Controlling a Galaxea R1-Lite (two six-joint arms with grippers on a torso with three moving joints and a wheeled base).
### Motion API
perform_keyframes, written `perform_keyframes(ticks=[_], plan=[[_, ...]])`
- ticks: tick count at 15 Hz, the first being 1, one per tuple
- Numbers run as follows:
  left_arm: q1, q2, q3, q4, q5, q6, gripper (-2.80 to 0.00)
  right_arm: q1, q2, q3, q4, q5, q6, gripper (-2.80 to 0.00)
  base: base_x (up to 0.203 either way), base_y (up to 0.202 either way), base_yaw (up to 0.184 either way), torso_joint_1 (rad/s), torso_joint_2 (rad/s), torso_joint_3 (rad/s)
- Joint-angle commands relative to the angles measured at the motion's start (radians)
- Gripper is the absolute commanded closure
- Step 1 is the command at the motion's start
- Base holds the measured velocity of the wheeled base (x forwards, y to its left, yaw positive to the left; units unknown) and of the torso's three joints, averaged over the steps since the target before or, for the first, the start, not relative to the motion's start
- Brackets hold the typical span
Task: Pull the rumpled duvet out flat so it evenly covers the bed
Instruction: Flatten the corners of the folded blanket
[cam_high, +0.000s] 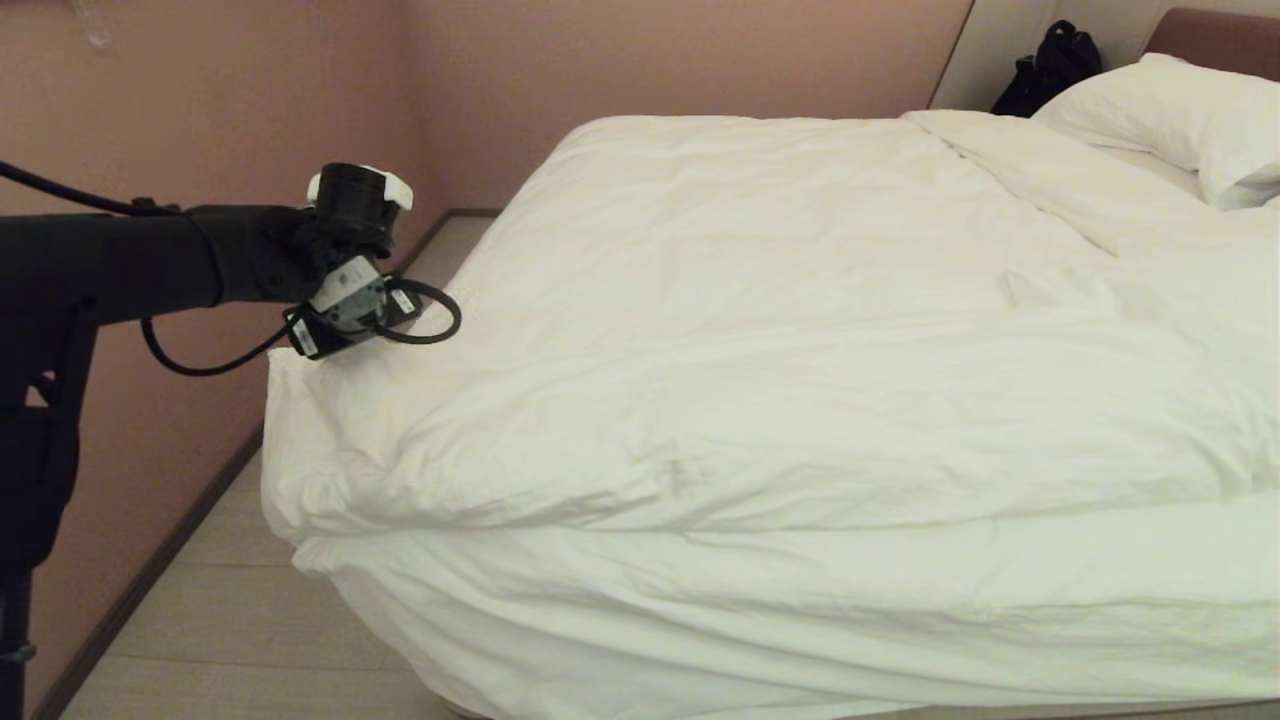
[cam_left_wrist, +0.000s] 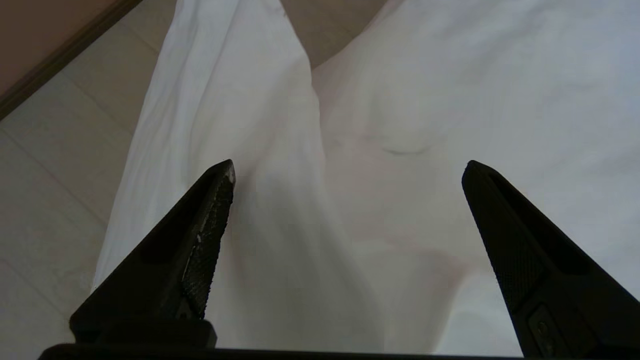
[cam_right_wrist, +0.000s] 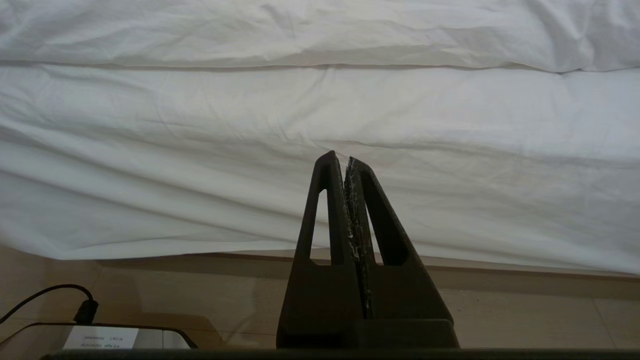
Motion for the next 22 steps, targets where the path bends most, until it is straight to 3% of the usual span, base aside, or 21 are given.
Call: perform_keyframes(ticks=[1, 17, 19, 22], plan=[[0.011, 0.013, -0.001, 0.014, 0.003, -0.018, -2.8, 0.0, 0.001, 0.0, 0.0, 0.001, -0.001, 0.0, 0.0, 0.0, 0.0, 0.0, 0.0, 0.0], [0.064, 0.062, 0.0, 0.107, -0.013, -0.084, -2.8, 0.001, 0.001, 0.0, 0.0, 0.001, -0.001, 0.0, 0.0, 0.0, 0.0, 0.0, 0.0, 0.0], [0.064, 0.06, 0.0, 0.113, -0.022, -0.085, 0.0, -0.001, 0.001, 0.0, 0.0, 0.001, -0.001, 0.0, 0.0, 0.0, 0.0, 0.0, 0.0, 0.0], [0.063, 0.06, 0.0, 0.116, -0.025, -0.084, 0.0, 0.0, 0.001, 0.0, 0.0, 0.001, -0.001, 0.0, 0.0, 0.0, 0.0, 0.0, 0.0, 0.0]])
